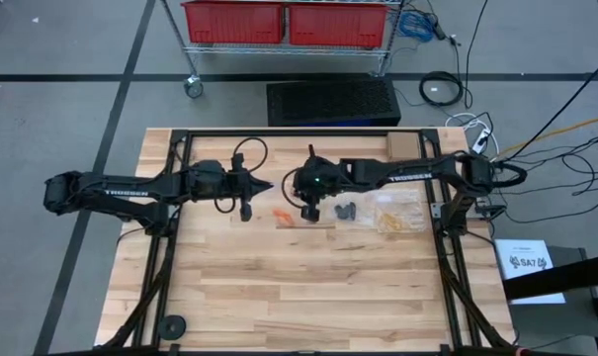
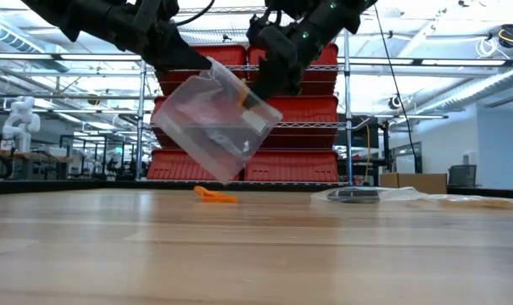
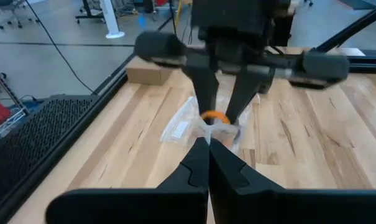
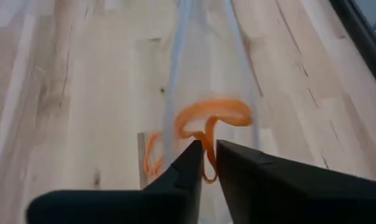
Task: Sort rubber bands
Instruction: Put the orange rubber band into the transparent zip bag
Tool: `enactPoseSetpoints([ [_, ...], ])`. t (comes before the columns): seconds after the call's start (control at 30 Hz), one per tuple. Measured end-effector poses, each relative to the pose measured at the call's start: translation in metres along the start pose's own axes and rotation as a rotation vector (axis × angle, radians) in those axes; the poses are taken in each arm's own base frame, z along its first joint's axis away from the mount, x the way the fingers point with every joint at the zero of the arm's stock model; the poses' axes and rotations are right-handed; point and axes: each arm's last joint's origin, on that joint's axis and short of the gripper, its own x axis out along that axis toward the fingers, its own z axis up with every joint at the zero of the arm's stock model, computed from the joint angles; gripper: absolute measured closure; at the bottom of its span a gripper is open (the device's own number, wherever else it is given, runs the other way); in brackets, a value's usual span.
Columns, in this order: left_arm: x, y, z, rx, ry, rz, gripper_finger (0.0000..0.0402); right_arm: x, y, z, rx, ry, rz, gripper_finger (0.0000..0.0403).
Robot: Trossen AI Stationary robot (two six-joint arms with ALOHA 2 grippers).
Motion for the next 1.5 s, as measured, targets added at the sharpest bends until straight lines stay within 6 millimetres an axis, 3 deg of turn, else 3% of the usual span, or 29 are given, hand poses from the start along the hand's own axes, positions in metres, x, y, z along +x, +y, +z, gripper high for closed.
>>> enactPoseSetpoints([
  [0.4,0.001,0.000,-0.002,0.001,0.018,0.005,0.0402,-0.037,0.000,0.028,-0.012,0.009,-0.002,0.0293],
  [0.77,0.017,-0.003,-0.007,-0.020,0.020,-0.002,0.0402,-0.046,-0.002,0.031,-0.052,0.054,-0.004,0.0289],
  [1.0,0.016,-0.004,-0.006,-0.011,0.010,-0.009,0.0402,-0.057,-0.006,0.030,-0.049,0.071,-0.039,0.0289],
  [1.13,0.015,-0.003,-0.005,-0.011,0.002,-0.008,0.0402,-0.060,-0.006,0.030,-0.062,0.080,-0.064,0.0308],
  [1.33,0.015,-0.003,-0.005,-0.012,0.003,-0.013,0.0402,-0.056,-0.006,0.032,-0.067,0.051,-0.061,0.0392],
  [1.5,0.015,-0.003,-0.002,-0.012,-0.023,-0.016,0.0402,-0.053,-0.005,0.035,-0.069,0.016,-0.030,0.0400],
])
